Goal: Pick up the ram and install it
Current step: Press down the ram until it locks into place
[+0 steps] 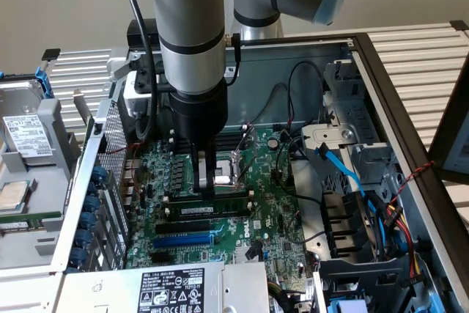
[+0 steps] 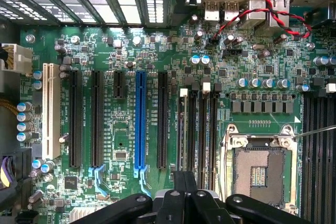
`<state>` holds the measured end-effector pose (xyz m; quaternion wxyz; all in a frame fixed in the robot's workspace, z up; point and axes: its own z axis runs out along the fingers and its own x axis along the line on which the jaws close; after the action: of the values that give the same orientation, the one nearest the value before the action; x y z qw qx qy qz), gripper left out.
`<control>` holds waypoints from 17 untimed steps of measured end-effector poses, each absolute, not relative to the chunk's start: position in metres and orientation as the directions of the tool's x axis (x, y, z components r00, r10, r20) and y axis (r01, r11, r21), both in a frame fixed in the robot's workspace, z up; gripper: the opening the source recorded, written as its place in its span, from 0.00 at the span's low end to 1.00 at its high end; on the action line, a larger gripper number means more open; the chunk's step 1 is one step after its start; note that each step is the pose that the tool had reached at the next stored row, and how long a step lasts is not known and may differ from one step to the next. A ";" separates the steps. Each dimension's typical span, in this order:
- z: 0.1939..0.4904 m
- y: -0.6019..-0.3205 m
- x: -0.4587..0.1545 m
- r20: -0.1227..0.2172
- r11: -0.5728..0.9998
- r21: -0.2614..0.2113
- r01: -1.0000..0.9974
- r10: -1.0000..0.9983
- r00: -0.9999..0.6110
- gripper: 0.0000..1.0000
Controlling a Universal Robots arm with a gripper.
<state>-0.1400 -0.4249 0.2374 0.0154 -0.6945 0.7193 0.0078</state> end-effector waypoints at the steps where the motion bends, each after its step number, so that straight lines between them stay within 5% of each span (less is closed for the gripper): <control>1: 0.237 -0.425 -0.140 -0.033 0.035 -0.010 -0.999 -0.999 -0.035 0.11; 17: 0.237 -0.425 -0.140 -0.033 0.037 -0.010 -0.999 -0.999 -0.037 0.11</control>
<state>-0.1400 -0.4249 0.2374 0.0154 -0.6937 0.7200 0.0078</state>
